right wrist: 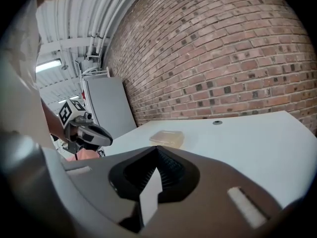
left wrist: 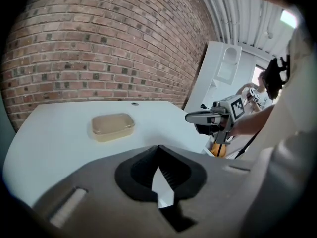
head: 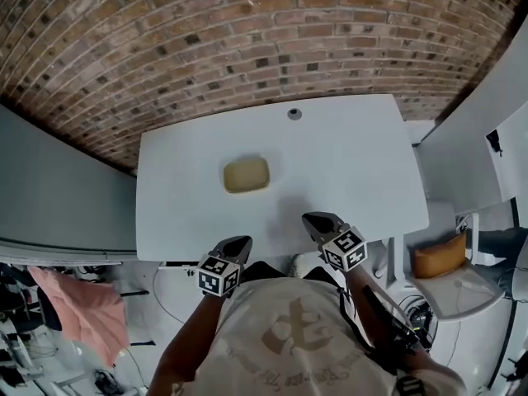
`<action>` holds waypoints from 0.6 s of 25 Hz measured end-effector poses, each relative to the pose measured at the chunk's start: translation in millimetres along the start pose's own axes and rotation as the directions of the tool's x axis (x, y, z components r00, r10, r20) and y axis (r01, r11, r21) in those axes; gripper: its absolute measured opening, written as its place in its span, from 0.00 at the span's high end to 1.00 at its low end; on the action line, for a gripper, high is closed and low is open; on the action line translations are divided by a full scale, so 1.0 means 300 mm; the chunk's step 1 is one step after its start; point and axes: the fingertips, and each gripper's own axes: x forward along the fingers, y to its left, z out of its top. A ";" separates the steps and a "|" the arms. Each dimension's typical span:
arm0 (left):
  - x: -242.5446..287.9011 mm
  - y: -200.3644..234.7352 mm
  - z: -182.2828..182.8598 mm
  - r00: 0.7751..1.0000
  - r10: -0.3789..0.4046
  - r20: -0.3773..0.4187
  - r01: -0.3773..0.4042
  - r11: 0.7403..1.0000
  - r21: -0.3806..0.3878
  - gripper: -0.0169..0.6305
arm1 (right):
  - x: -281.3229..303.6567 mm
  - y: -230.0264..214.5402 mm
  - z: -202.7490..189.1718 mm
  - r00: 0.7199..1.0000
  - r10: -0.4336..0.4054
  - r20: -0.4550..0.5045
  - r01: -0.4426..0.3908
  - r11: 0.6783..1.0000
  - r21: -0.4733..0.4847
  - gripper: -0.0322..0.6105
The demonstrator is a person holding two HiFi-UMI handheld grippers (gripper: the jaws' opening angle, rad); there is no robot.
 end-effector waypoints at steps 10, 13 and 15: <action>0.101 0.145 0.089 0.997 0.019 -0.081 -0.011 0.994 0.105 0.97 | 0.093 -0.037 0.037 0.999 0.029 0.018 -0.029 0.999 0.025 0.94; 0.147 0.192 0.119 0.992 0.014 -0.125 0.008 0.984 0.179 0.97 | 0.112 -0.058 0.048 1.000 0.011 0.019 -0.012 0.999 0.042 0.94; 0.181 0.225 0.147 0.989 0.015 -0.149 0.021 0.971 0.237 0.97 | 0.124 -0.076 0.057 1.000 0.000 0.017 -0.001 0.999 0.047 0.94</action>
